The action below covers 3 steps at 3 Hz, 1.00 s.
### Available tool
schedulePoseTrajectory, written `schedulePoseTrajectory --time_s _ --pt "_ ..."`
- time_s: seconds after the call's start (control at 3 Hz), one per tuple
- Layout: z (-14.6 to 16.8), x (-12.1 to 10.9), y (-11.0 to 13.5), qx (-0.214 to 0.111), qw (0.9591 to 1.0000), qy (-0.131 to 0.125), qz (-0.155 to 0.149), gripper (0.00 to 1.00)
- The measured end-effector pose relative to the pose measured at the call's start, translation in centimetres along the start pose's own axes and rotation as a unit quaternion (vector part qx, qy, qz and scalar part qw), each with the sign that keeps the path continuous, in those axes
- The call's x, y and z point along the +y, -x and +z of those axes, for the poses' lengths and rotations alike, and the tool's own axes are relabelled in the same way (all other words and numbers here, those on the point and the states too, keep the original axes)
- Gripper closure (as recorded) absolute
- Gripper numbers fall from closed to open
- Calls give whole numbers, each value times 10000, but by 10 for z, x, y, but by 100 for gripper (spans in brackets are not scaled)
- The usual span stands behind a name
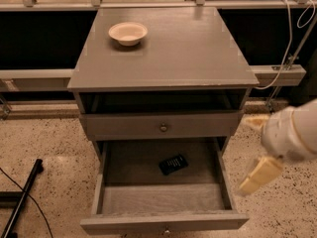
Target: Pick rxbar blueberry from middle drawer and place on counter
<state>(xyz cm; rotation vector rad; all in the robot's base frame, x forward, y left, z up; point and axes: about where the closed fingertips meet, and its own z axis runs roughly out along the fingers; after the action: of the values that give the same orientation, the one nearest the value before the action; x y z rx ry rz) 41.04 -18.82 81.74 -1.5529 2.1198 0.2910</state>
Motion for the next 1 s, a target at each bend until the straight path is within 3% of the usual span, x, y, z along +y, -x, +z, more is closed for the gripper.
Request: schedulePoseTrajectory --time_s 0.33,0.67,1.0 --pt "27 10 -21 -97 9998 -43 145 0" --pt "43 5 -15 -313 9992 26 236 0" --pt "109 32 -25 -1035 9919 402 617 0"
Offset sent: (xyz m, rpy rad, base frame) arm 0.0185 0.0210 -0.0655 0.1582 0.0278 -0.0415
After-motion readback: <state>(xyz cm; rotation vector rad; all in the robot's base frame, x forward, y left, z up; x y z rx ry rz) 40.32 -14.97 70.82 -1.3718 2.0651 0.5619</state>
